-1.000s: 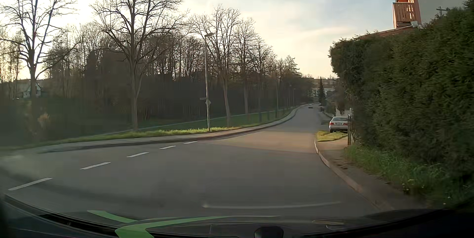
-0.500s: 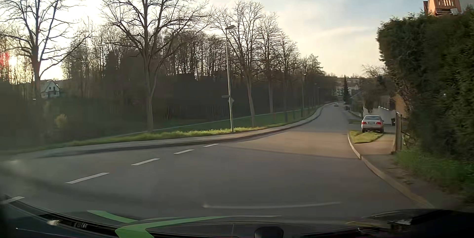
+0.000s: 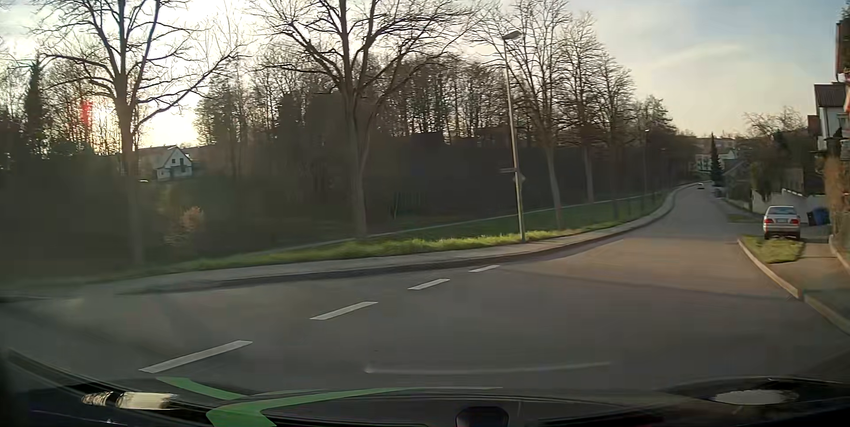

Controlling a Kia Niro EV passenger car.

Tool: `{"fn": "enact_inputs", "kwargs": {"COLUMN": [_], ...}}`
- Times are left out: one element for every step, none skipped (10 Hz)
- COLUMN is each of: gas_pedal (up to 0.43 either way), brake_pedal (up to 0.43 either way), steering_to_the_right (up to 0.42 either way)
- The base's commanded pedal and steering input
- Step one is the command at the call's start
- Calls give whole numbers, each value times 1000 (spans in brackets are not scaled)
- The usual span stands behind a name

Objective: Follow the waypoints while adhering to traffic rules and regulations

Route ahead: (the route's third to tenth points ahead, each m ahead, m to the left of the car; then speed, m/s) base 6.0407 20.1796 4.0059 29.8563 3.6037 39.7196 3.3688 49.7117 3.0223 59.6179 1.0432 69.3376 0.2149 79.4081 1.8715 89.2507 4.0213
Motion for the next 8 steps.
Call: {"fn": "enact_inputs", "kwargs": {"gas_pedal": [0, 59, 79, 79, 79, 79, 79, 79], "brake_pedal": [0, 0, 0, 0, 0, 0, 0, 0], "steering_to_the_right": [-531, -547, -561, -573, -570, -560, -551, -544]}}
